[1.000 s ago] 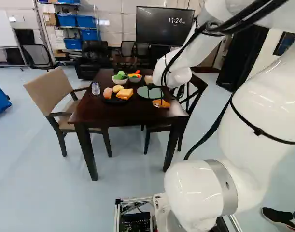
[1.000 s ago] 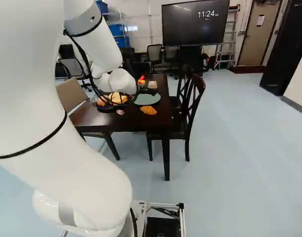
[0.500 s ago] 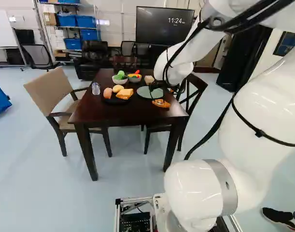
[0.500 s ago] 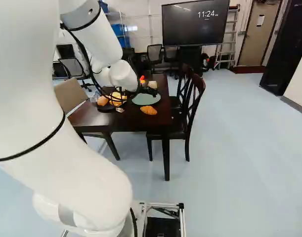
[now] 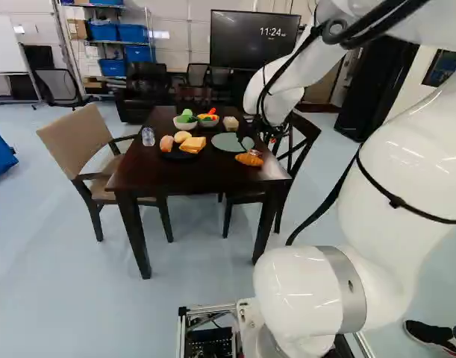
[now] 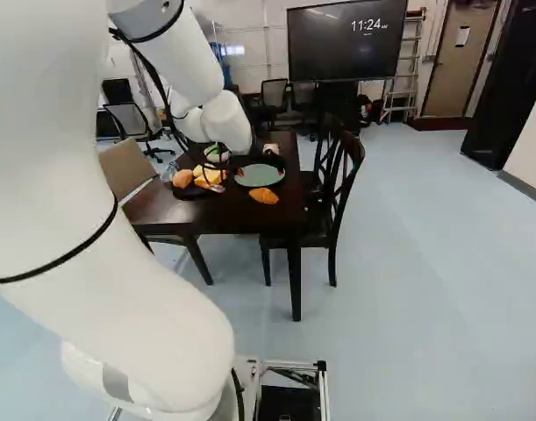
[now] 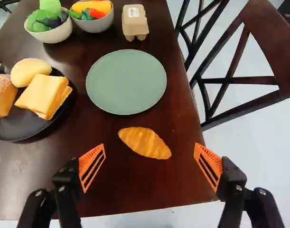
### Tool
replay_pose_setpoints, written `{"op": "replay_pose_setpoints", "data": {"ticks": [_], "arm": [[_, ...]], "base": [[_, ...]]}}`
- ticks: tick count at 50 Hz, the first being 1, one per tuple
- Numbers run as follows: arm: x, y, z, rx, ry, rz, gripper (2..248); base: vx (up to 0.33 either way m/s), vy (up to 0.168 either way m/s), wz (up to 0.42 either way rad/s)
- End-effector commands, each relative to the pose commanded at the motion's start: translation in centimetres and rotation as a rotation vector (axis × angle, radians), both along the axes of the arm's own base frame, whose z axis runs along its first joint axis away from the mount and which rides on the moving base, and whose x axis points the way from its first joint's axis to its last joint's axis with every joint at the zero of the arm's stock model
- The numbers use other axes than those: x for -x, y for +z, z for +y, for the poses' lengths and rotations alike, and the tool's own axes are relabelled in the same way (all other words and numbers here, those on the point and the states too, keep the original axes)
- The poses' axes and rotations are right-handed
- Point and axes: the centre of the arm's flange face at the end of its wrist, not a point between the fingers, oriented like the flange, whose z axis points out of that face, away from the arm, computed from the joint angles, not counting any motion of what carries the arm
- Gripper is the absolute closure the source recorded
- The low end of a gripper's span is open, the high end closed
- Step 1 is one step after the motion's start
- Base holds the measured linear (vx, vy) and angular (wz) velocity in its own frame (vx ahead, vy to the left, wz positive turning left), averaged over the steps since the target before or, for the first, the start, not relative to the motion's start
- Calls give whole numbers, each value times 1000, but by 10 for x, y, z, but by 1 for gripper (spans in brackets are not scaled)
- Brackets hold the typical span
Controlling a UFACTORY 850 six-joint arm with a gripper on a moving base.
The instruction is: Move the croissant to the empty plate
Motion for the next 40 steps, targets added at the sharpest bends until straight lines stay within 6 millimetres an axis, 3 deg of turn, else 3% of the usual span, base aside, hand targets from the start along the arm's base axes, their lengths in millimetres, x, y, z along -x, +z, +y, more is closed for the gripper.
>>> {"op": "replay_pose_setpoints", "data": {"ticks": [17,40], "arm": [[-17,14,-9,6,-11,78,3],[-51,7,-10,9,-3,218,3]], "base": [[0,0,0],[0,0,0]]}}
